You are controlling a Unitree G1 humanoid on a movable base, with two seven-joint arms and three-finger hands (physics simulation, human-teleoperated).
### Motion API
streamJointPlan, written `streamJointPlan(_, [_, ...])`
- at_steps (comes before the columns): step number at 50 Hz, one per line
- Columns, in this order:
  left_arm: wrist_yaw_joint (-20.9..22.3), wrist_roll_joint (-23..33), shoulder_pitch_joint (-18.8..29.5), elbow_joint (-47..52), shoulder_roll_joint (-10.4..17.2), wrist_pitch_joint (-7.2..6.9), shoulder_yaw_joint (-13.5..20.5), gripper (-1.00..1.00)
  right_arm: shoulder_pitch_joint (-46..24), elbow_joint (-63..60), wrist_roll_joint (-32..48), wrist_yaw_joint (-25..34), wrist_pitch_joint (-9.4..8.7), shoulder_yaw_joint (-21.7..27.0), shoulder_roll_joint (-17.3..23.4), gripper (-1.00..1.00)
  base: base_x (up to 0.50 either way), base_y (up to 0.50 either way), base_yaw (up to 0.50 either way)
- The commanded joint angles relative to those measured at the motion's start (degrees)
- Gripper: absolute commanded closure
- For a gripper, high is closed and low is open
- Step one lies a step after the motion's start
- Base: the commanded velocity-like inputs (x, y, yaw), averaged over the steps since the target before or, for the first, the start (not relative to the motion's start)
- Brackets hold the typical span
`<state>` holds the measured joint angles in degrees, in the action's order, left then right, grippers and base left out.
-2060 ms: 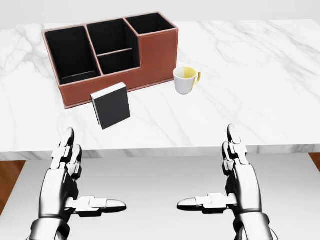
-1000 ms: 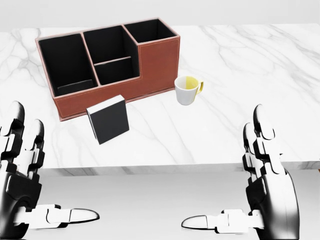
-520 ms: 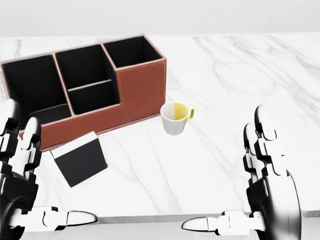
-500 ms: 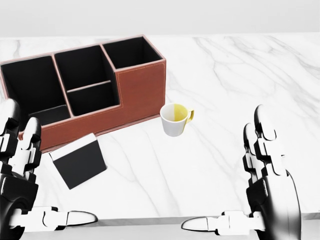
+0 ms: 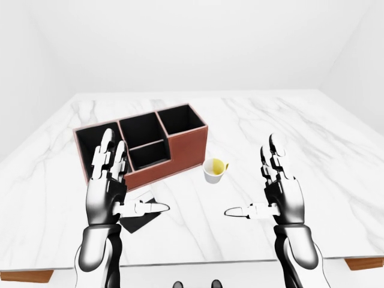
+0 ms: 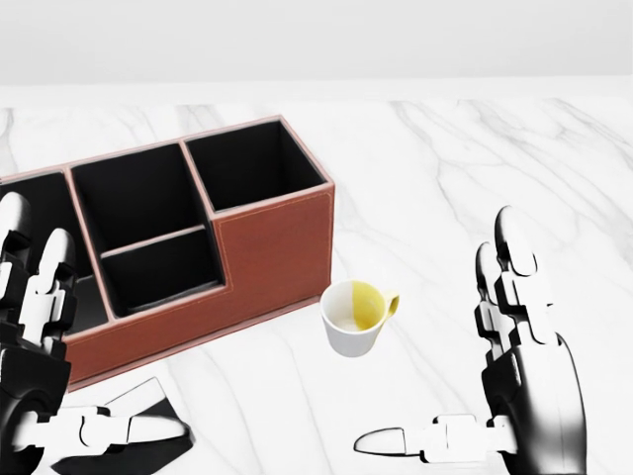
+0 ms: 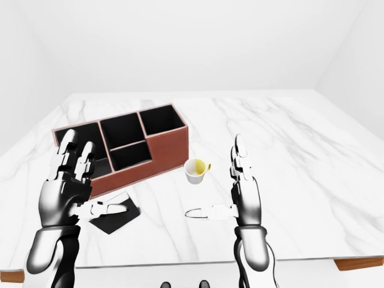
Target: Pick up the book and place it in the front compartment of the caddy.
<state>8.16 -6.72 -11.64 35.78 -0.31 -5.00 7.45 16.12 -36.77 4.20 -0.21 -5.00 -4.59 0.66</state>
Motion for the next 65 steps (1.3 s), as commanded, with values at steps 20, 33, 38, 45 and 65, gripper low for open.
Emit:
streamJointPlan(20, [0.14,0.13,-0.34,0.78,-0.13,0.0,0.15,-1.0,0.09,0.13,-0.88,-0.03,0.0,-0.28,-0.01,-1.0,0.49,-0.07,0.0])
streamJointPlan(33, [0.28,-0.26,-0.31,1.36,-0.09,0.0,0.6,-1.0,-0.06,0.32,-0.3,-0.4,0.0,-0.76,0.12,-1.0,0.12,-0.28,0.0])
streamJointPlan(38, [0.3,-0.36,-0.25,1.56,-0.09,0.0,0.73,-1.0,-0.07,0.26,-0.15,-0.51,0.0,-0.81,0.13,-1.0,0.0,0.0,0.0])
streamJointPlan(45, [0.55,-0.36,-0.5,2.42,0.12,0.0,1.08,-1.0,-0.06,0.48,-0.28,-0.56,0.0,-0.71,0.11,-1.0,0.0,0.0,0.0])
streamJointPlan(65, [6.38,24.49,-8.54,1.85,0.55,2.04,5.0,-1.0,-0.15,0.46,0.65,-0.97,0.0,-0.75,0.18,-1.0,0.0,0.0,0.0])
